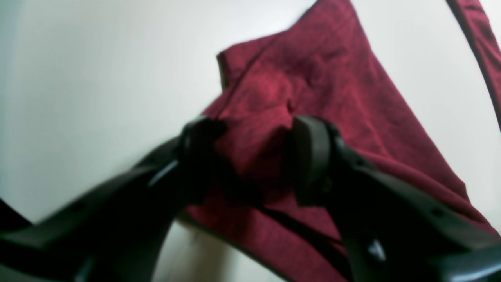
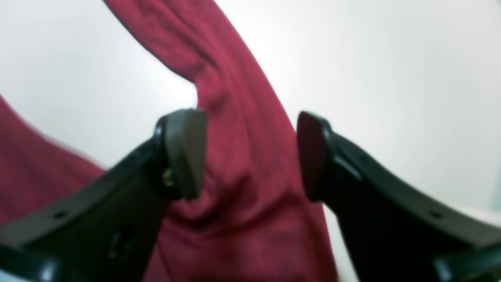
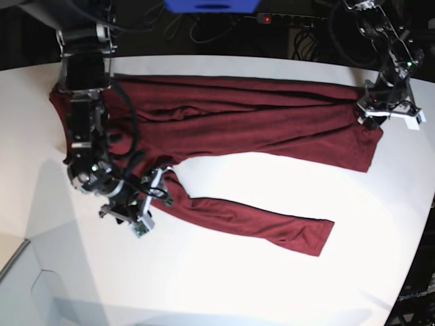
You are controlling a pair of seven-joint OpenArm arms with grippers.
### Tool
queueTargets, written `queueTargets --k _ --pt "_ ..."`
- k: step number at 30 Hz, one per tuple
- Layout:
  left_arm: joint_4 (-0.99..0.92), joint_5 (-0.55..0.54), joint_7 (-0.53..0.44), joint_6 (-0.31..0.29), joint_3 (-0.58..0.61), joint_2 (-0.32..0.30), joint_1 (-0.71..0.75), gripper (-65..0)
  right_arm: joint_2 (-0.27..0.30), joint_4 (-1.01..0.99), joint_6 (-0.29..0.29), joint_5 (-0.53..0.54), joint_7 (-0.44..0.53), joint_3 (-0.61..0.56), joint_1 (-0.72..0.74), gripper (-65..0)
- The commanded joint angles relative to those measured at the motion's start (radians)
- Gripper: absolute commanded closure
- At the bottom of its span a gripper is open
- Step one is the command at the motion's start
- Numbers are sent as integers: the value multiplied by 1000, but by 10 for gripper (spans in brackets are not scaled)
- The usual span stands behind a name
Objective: Layout the t-shirt on the table in an organized manner, then fold the t-shirt properly
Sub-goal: 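Grasp the maroon sleeve with the right gripper near its base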
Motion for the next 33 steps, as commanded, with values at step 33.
queueTargets --k 33 --pt "187 -16 -15 -4 -11 -8 -26 -325 2 -598 -8 7 360 2 253 -309"
